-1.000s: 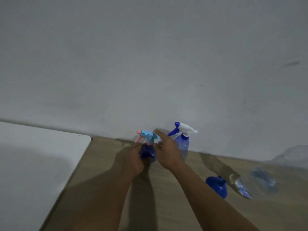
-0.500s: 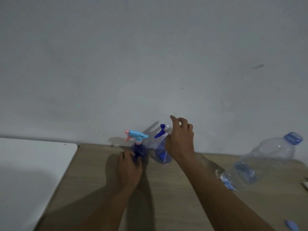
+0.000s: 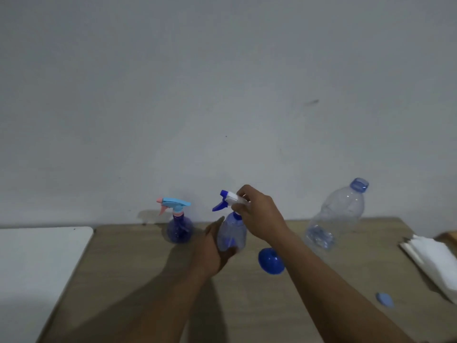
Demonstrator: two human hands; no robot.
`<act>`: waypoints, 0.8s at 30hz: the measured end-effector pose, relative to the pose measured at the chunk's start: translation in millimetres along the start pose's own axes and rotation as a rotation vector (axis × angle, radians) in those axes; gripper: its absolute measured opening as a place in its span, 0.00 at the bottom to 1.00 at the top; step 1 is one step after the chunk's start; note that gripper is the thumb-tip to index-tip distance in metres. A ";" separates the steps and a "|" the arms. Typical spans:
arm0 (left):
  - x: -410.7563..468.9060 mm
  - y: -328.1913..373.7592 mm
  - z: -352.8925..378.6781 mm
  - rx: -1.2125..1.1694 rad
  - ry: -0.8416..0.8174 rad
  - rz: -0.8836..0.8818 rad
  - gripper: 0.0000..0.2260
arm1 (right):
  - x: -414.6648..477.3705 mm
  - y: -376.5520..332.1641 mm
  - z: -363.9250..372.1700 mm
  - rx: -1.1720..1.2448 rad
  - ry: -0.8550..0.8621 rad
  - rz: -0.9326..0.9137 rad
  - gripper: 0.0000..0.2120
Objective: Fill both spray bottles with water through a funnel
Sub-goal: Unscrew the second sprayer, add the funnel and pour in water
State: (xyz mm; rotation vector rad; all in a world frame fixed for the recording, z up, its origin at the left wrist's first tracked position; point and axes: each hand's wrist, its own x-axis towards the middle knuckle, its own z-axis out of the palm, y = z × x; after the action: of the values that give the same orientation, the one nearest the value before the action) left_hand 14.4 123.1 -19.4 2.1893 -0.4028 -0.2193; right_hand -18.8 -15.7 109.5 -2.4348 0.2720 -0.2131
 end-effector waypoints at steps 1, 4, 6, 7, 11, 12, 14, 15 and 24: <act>-4.7 8.6 0.2 0.021 -0.032 0.022 0.39 | -7.3 1.7 -9.8 0.023 0.002 0.008 0.05; -22.1 53.4 3.4 -0.007 -0.135 0.053 0.33 | -32.9 10.0 -35.1 0.089 0.057 0.031 0.06; -34.4 74.9 13.2 0.028 -0.233 0.079 0.27 | -52.1 22.0 -48.6 0.176 0.099 0.068 0.08; -40.9 78.9 22.5 0.017 -0.238 0.084 0.27 | -62.7 30.0 -54.1 0.231 0.111 0.093 0.10; -63.0 78.9 63.3 -0.070 -0.191 0.038 0.35 | -103.0 75.3 -60.2 0.350 0.099 0.167 0.20; -70.6 83.0 72.4 -0.076 -0.205 0.015 0.36 | -112.5 87.4 -58.0 0.350 0.104 0.180 0.20; -85.2 88.4 91.0 -0.097 -0.216 0.003 0.33 | -128.4 111.3 -52.2 0.344 0.137 0.208 0.20; -91.4 88.9 101.1 -0.114 -0.220 -0.017 0.31 | -135.8 121.3 -49.2 0.362 0.157 0.227 0.21; -128.0 87.2 154.6 -0.160 -0.096 -0.126 0.23 | -169.0 180.7 -22.7 0.495 0.191 0.260 0.18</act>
State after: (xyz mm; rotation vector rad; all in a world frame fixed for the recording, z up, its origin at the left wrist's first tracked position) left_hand -168.9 5.5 -41.2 2.0534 -0.2901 -0.4127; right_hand -212.1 -123.7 -3.0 -1.8715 0.5472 -0.3510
